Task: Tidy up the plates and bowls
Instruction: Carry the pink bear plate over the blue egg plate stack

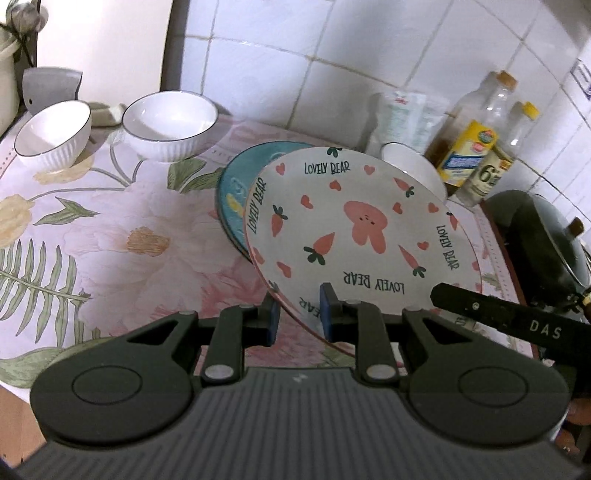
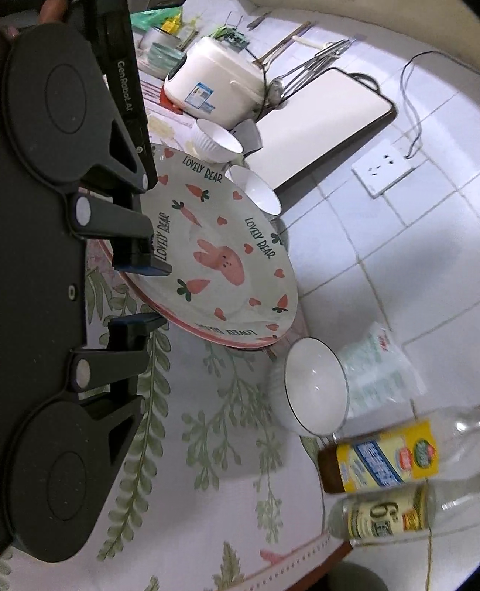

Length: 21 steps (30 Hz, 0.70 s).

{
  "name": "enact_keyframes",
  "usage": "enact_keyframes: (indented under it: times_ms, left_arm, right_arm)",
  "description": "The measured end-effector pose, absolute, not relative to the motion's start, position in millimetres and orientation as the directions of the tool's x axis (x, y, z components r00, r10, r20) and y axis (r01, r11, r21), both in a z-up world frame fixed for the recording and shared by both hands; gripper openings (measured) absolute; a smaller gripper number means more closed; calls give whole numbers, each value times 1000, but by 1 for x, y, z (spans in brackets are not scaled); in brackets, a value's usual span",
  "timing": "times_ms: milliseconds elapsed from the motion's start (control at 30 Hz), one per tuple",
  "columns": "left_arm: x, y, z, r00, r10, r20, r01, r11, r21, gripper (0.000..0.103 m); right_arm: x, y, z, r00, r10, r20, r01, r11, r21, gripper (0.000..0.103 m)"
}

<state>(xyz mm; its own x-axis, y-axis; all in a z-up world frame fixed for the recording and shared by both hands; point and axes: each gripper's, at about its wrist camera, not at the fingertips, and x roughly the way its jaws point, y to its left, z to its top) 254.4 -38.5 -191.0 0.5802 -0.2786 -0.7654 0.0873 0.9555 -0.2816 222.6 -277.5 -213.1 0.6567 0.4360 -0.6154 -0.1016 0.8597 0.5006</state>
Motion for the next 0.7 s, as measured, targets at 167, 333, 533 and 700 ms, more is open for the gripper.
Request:
enact_keyframes:
  times_ms: [167,333,533,700]
  left_arm:
    - [279,-29,-204,568,-270,-778,68,957,-283,20]
    - [302,-22,-214,546,-265,-795,50,957,-284,20]
    - [315,-21,-214,515,-270,-813,42,956,-291,20]
    - [324,-20,-213,466,-280,-839,14,951,-310,20]
  right_arm:
    - [250,-263,-222,642,429,-636,-87,864,495,26]
    - [275,-253,-232,624,419,-660,-67,870,489,26]
    - [296,-248,-234,608,400,-686,-43,879,475,26]
    - [303,-242,-232,587,361,-725,-19,901,434,26]
